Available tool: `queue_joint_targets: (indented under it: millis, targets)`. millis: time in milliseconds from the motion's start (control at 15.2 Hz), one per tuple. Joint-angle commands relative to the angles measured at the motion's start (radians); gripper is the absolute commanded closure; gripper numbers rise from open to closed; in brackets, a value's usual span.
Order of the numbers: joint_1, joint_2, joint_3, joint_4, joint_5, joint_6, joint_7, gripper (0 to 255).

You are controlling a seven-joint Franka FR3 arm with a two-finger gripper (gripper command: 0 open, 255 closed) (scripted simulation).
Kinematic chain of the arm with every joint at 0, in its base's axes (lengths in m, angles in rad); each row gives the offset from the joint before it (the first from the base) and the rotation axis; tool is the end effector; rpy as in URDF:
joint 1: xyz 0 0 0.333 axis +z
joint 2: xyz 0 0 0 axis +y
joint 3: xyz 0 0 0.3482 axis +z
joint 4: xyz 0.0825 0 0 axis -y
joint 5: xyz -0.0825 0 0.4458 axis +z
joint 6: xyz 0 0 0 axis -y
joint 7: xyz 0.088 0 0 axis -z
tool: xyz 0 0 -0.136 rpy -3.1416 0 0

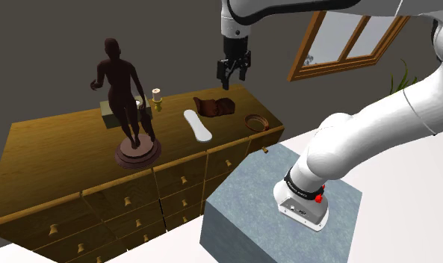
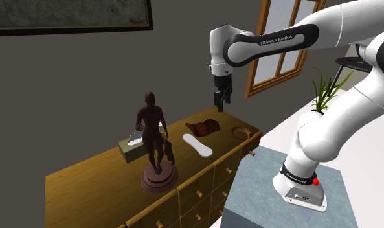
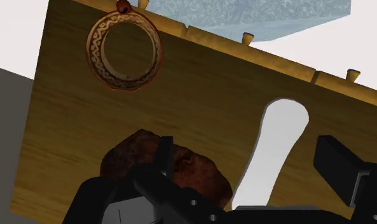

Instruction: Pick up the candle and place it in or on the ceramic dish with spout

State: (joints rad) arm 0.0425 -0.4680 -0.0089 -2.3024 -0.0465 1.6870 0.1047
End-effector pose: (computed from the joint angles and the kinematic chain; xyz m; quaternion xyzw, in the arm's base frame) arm 0.4355 0.0086 0.4971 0.9966 -0.0304 -0.0720 0.0259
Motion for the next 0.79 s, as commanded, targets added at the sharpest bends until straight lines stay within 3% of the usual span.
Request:
queue_joint_targets:
  millis: [0, 726]
  targets:
    - [0.007, 0.073, 0.008, 0.034, 0.013, 0.046, 0.014, 0]
    - [0.037, 0.464, 0.042, 0.313, 0.060, 0.196, 0.071, 0]
